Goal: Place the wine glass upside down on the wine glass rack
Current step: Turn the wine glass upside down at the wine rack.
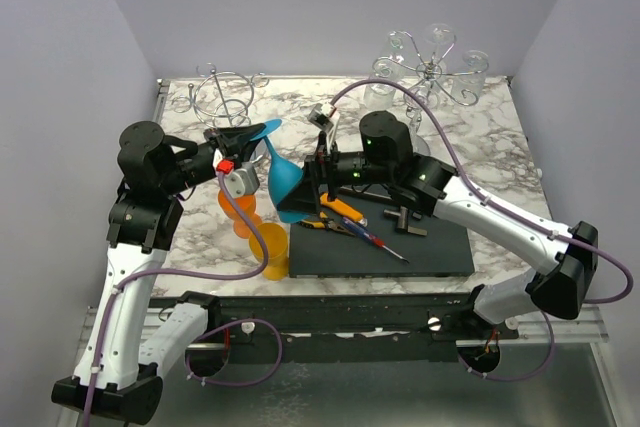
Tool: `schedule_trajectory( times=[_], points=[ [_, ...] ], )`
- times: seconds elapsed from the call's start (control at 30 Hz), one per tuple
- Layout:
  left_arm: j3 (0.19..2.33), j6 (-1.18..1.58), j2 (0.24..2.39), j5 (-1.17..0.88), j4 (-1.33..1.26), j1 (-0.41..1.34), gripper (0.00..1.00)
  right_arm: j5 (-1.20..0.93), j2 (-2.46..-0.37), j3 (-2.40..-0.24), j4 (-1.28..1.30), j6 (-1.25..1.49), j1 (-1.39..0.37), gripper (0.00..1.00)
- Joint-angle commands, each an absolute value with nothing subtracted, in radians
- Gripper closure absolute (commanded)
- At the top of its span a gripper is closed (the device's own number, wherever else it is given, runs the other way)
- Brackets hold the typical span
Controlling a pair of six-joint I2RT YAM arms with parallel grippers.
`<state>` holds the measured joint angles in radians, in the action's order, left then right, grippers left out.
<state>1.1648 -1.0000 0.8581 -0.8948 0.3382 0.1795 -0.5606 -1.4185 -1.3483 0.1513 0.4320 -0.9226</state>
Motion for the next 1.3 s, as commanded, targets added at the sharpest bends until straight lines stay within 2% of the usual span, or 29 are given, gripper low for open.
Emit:
schedule_trajectory(
  times=[0.0, 0.23, 0.27, 0.3, 0.33, 0.37, 0.4, 0.43, 0.6, 0.8, 1.13, 1.27],
  points=[
    [1.195, -1.036, 0.856, -0.916, 0.297, 0.187, 1.00, -0.510, -1.424, -1.385, 0.153, 0.393, -0.945, 0.02],
    [1.192, -1.028, 0.850, -0.918, 0.269, 0.189, 1.00, -0.351, -1.389, -1.383, 0.220, 0.341, -0.946, 0.27],
    [1.193, -1.015, 0.848, -0.919, 0.256, 0.190, 0.88, -0.321, -1.386, -1.389, 0.231, 0.332, -0.945, 0.32],
    [1.195, -0.996, 0.848, -0.918, 0.247, 0.190, 0.56, -0.284, -1.381, -1.395, 0.242, 0.318, -0.945, 0.36],
    [1.200, -0.979, 0.850, -0.914, 0.241, 0.191, 0.33, -0.251, -1.376, -1.401, 0.252, 0.305, -0.945, 0.38],
    [1.210, -0.954, 0.851, -0.906, 0.237, 0.192, 0.16, -0.215, -1.365, -1.406, 0.258, 0.288, -0.945, 0.40],
    [1.221, -0.920, 0.856, -0.895, 0.228, 0.191, 0.06, -0.179, -1.355, -1.408, 0.261, 0.270, -0.945, 0.40],
    [1.236, -0.868, 0.863, -0.883, 0.220, 0.192, 0.01, -0.137, -1.346, -1.416, 0.267, 0.247, -0.945, 0.40],
    [1.314, -0.599, 0.901, -0.803, 0.200, 0.193, 0.01, 0.083, -1.367, -1.552, 0.346, 0.109, -0.943, 0.40],
    [1.334, -0.405, 0.904, -0.745, 0.196, 0.192, 0.01, 0.308, -1.401, -1.729, 0.383, -0.035, -0.892, 0.41],
    [1.332, -0.306, 0.911, -0.705, 0.195, 0.191, 0.01, 0.205, -1.265, -1.677, 0.382, -0.003, -0.496, 0.44],
    [1.329, -0.301, 0.916, -0.707, 0.193, 0.192, 0.01, 0.254, -1.175, -1.603, 0.405, -0.009, -0.448, 0.44]
  ],
)
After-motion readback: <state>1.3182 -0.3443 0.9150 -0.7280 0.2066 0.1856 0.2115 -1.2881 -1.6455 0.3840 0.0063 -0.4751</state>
